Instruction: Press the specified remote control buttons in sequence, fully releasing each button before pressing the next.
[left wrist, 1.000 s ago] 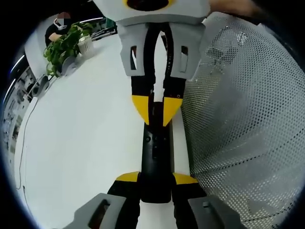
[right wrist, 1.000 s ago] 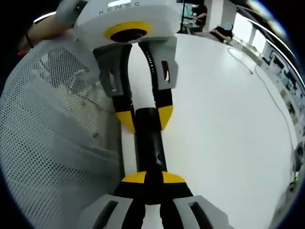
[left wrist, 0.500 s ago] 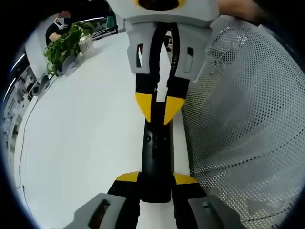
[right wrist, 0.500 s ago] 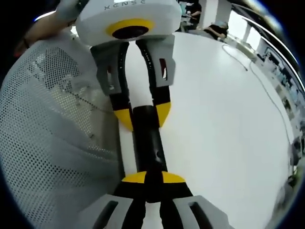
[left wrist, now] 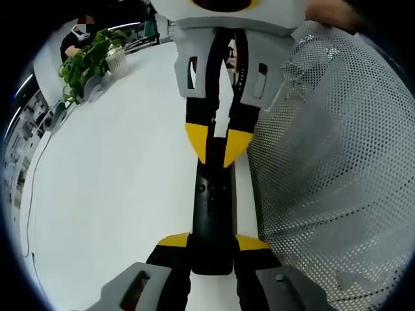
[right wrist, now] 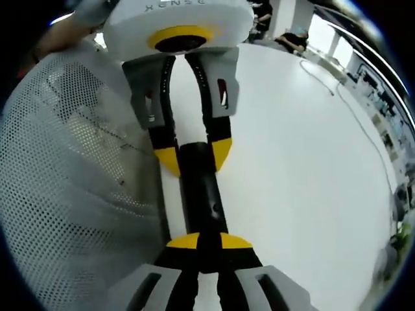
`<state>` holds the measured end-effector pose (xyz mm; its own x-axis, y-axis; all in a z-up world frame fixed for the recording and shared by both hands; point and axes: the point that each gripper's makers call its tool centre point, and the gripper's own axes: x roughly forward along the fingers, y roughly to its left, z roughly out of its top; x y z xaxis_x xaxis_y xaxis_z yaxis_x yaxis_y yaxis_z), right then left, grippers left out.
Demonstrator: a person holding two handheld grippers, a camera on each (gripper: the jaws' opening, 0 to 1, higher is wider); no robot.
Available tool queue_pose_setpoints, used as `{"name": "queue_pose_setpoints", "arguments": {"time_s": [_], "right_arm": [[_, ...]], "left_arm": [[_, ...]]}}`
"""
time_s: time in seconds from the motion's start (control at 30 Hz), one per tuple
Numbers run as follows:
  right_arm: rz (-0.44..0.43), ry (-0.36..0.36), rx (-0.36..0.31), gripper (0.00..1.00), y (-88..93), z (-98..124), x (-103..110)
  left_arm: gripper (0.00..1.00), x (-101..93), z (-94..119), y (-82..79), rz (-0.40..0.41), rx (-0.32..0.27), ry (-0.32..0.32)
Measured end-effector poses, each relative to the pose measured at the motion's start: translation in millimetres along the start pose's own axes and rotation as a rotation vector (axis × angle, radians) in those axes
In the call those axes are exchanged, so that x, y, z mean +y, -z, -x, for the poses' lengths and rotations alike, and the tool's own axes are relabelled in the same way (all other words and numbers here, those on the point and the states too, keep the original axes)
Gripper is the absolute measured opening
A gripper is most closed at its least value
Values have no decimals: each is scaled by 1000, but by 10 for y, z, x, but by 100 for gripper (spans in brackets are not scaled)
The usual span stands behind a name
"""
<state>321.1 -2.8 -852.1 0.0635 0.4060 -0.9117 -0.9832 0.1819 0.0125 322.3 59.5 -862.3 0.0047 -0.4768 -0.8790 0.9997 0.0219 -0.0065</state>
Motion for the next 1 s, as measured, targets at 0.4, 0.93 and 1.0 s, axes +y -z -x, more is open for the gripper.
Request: {"name": "queue_pose_setpoints", "arguments": {"time_s": [0.4,0.93,1.0], "right_arm": [[44,14,29,2,10,-19,3],[39,9,-66,0,35,24,-14],[43,7,-63,0,44,30,-17]], "left_arm": [[25,1,-3,-1,-13,10,3],[25,1,-6,0,-8,9,-2],[25,2,-5,0,-5,8,-1]]}}
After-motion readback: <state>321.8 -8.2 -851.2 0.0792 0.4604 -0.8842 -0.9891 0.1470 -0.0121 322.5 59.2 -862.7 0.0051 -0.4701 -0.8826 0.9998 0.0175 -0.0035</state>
